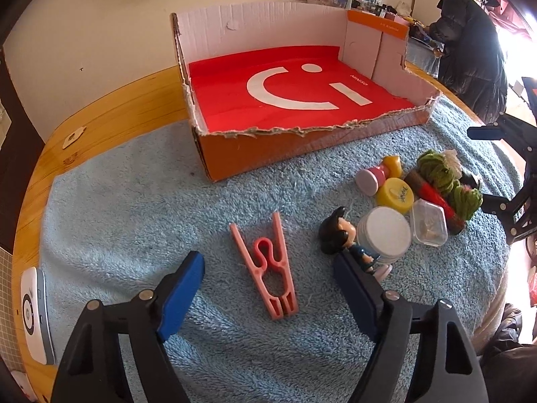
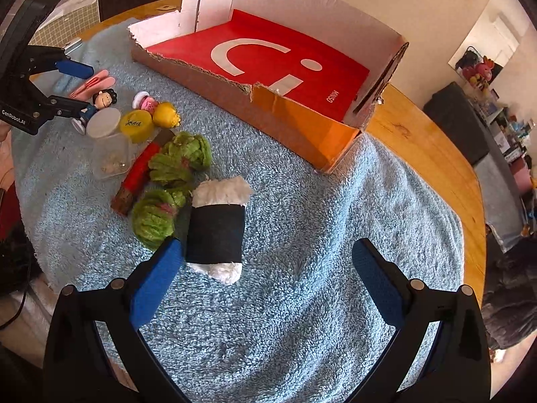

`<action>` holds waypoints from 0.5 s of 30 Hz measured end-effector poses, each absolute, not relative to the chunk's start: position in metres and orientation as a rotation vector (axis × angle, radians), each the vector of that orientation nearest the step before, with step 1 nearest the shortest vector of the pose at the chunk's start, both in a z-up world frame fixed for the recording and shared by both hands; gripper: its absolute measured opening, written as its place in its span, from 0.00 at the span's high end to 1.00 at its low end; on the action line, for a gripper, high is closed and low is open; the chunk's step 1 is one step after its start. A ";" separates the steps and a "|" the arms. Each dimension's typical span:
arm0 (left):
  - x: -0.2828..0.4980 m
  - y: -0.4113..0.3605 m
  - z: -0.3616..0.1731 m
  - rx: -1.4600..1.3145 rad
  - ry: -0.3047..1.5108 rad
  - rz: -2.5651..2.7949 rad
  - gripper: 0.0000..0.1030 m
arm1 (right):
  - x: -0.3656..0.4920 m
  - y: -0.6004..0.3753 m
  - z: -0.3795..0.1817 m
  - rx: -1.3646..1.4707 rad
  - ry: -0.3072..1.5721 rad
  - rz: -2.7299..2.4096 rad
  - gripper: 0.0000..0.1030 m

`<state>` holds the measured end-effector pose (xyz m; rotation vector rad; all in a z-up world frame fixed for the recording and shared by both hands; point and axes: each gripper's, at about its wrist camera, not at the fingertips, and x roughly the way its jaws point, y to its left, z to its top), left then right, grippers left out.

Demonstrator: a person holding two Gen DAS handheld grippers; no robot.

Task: Organize objects
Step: 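Close the left tool on the pink clothespin while the right tool grasps the black-white roll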

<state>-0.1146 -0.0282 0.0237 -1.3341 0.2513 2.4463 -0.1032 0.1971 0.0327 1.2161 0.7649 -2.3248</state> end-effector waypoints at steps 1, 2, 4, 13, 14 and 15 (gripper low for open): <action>-0.114 -0.028 0.025 -1.328 0.249 2.443 0.29 | -0.102 0.192 0.033 1.187 0.784 -2.330 0.08; -0.113 -0.027 0.025 -1.323 0.245 2.435 0.32 | -0.100 0.188 0.033 1.168 0.789 -2.327 0.13; -0.112 -0.025 0.026 -1.320 0.239 2.424 0.38 | -0.100 0.182 0.034 1.151 0.767 -2.310 0.21; -0.106 -0.024 0.025 -1.284 0.248 2.417 0.53 | -0.102 0.190 0.026 1.274 0.472 -2.232 0.51; -0.106 -0.024 0.025 -1.282 0.245 2.421 0.55 | -0.101 0.193 0.026 1.280 0.435 -2.232 0.52; -0.106 -0.025 0.025 -1.279 0.241 2.424 0.58 | -0.102 0.194 0.026 1.282 0.407 -2.234 0.52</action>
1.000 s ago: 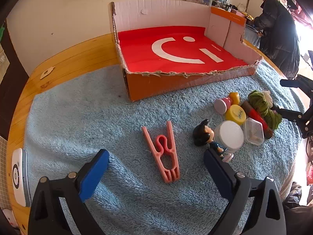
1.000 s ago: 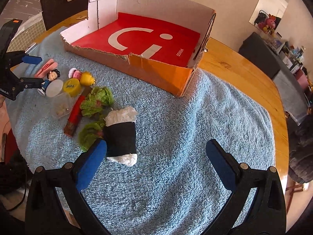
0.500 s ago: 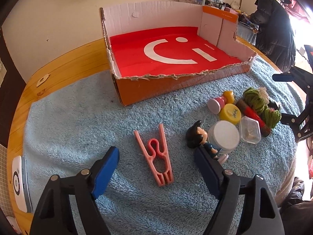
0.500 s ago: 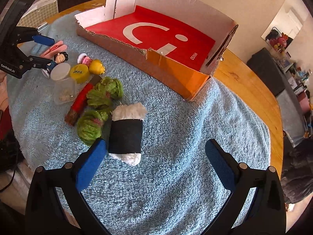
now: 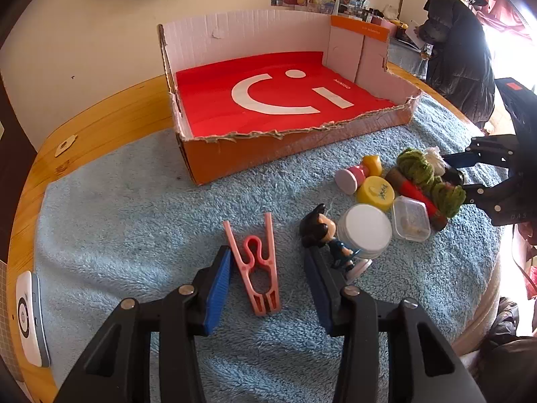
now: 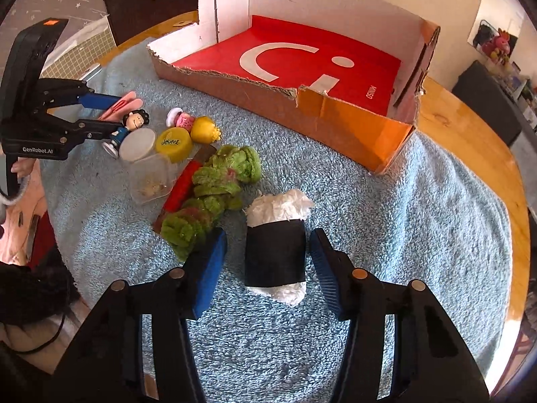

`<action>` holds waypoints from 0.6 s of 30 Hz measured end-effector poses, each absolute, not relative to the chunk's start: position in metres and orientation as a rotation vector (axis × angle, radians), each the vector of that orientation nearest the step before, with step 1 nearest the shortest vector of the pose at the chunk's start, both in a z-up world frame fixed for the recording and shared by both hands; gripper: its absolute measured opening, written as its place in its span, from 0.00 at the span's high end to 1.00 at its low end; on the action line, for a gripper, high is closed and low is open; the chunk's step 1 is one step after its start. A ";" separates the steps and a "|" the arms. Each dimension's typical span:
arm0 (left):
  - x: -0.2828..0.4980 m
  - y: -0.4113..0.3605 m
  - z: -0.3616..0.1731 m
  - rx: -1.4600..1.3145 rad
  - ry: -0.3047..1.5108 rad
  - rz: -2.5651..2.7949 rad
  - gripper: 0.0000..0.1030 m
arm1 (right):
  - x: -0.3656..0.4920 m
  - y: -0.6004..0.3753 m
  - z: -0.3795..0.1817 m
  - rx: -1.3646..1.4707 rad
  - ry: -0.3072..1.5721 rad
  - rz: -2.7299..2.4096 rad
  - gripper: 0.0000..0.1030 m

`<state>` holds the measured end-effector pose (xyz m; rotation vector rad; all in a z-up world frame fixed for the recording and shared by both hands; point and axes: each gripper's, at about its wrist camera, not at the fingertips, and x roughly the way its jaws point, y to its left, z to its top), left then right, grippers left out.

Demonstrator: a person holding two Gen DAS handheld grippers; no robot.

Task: Organize objects
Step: 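Close the left tool on the pink clothespin while the right tool grasps the black-white roll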

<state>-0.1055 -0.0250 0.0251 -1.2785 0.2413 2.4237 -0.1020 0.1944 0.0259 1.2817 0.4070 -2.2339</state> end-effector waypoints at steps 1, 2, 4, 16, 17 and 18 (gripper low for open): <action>-0.106 -0.026 0.025 -1.276 0.237 2.429 0.62 | -0.102 0.196 0.026 1.281 0.387 -2.236 0.52; -0.105 -0.027 0.025 -1.275 0.238 2.441 0.65 | -0.101 0.197 0.026 1.276 0.372 -2.241 0.53; -0.105 -0.029 0.025 -1.273 0.235 2.458 0.75 | -0.103 0.198 0.025 1.269 0.345 -2.267 0.59; -0.092 -0.032 0.047 -1.194 0.222 2.512 0.75 | -0.097 0.205 0.057 1.149 0.265 -2.363 0.68; -0.090 -0.032 0.051 -1.181 0.222 2.522 0.75 | -0.096 0.205 0.061 1.136 0.265 -2.367 0.68; -0.089 -0.032 0.054 -1.167 0.220 2.531 0.75 | -0.095 0.205 0.065 1.126 0.265 -2.371 0.68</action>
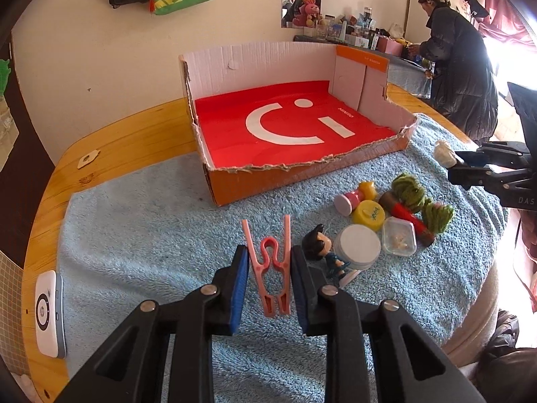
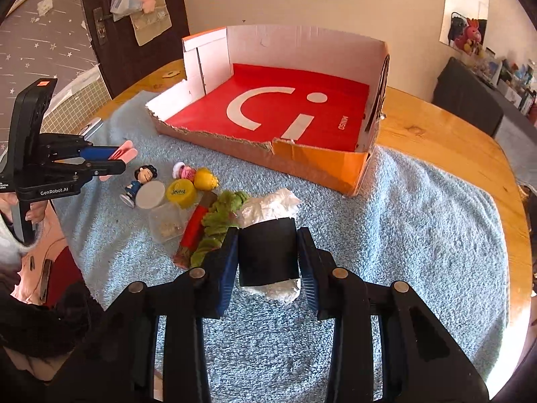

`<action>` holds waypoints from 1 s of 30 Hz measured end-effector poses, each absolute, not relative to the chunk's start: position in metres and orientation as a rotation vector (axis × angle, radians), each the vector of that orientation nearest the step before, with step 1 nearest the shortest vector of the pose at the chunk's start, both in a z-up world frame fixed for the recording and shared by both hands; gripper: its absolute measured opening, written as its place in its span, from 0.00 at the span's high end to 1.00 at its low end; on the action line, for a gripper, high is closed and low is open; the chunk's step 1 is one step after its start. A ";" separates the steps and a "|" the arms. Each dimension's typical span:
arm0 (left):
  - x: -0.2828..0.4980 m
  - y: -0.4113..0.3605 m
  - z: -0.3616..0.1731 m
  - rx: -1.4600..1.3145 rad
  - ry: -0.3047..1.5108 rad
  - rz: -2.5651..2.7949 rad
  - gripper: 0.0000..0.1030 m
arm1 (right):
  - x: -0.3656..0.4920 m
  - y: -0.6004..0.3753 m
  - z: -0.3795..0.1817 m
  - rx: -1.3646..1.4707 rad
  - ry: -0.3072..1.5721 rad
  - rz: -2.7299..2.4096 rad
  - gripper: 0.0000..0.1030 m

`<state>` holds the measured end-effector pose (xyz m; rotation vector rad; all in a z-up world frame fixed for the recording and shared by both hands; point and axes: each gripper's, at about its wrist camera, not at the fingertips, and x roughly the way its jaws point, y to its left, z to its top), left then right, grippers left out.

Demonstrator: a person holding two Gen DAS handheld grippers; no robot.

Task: Organize objects
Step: 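Close the left tool on the pink clothespin while the right tool grasps the black-white roll, then carry the clothespin and roll into the box and lower them onto the red mat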

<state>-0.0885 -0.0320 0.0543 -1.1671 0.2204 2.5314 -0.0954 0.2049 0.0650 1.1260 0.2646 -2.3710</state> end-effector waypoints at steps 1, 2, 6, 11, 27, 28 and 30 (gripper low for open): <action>-0.087 -0.032 0.057 -1.155 0.217 2.537 0.75 | -0.095 0.205 0.068 1.116 0.265 -2.377 0.68; -0.086 -0.032 0.059 -1.145 0.213 2.541 0.75 | -0.094 0.205 0.071 1.104 0.266 -2.384 0.68; -0.082 -0.029 0.064 -1.120 0.209 2.542 0.75 | -0.092 0.204 0.075 1.090 0.255 -2.395 0.68; -0.082 -0.026 0.077 -1.069 0.192 2.553 0.75 | -0.092 0.201 0.076 1.068 0.241 -2.398 0.68; -0.157 -0.003 0.112 -0.995 0.247 2.592 0.75 | -0.167 0.177 0.113 0.980 0.209 -2.448 0.68; -0.165 -0.001 0.110 -1.008 0.259 2.594 0.75 | -0.174 0.174 0.112 0.986 0.220 -2.454 0.68; -0.181 0.002 0.104 -1.046 0.279 2.589 0.75 | -0.189 0.170 0.110 1.012 0.234 -2.453 0.68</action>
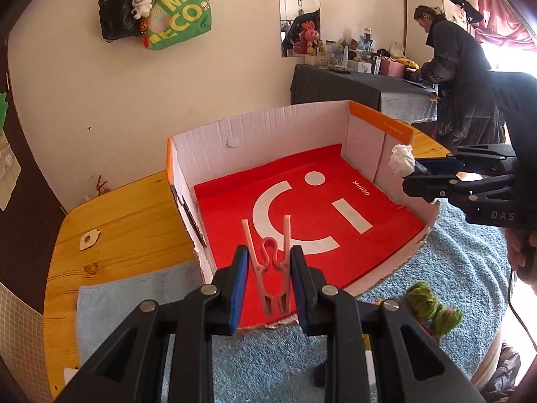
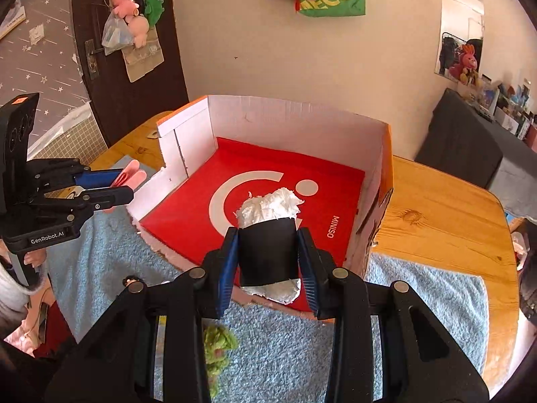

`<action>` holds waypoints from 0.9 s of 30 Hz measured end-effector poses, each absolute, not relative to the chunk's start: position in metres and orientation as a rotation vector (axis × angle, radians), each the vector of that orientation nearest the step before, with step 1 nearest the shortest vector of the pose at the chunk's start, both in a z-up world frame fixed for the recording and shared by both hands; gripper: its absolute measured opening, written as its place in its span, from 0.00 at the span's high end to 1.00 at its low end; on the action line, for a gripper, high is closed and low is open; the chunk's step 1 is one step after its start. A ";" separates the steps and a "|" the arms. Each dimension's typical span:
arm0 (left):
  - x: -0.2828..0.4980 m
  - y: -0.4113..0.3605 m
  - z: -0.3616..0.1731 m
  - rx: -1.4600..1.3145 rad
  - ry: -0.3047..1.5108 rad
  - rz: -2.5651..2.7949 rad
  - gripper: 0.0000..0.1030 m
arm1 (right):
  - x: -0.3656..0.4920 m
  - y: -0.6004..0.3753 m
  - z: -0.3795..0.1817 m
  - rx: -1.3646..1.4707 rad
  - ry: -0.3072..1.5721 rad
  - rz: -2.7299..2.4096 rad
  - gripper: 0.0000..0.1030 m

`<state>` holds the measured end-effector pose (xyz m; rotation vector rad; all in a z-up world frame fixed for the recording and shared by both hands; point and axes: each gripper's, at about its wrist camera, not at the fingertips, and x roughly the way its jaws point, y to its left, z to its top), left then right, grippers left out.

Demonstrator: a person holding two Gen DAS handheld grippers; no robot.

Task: Organize objects
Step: 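Carry the clothespin and roll into the box and lower them onto the red mat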

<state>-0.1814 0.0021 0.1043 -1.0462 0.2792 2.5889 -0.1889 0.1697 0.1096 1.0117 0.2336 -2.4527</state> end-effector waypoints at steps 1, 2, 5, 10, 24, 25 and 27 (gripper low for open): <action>-0.188 0.003 0.101 -1.065 0.288 2.588 0.75 | -0.196 0.168 0.107 1.030 0.236 -2.447 0.68; -0.195 0.004 0.097 -1.086 0.298 2.589 0.75 | -0.203 0.166 0.105 1.048 0.243 -2.445 0.68; -0.216 0.007 0.084 -1.160 0.313 2.560 0.75 | -0.221 0.159 0.095 1.122 0.283 -2.417 0.68; -0.234 0.012 0.065 -1.238 0.345 2.520 0.75 | -0.243 0.149 0.076 1.228 0.352 -2.357 0.68; -0.253 0.018 0.036 -1.324 0.440 2.460 0.75 | -0.263 0.140 0.045 1.391 0.469 -2.282 0.68; -0.253 0.017 0.035 -1.322 0.442 2.461 0.75 | -0.263 0.140 0.043 1.400 0.471 -2.277 0.68; -0.253 0.016 0.035 -1.322 0.443 2.463 0.75 | -0.263 0.141 0.039 1.411 0.480 -2.269 0.68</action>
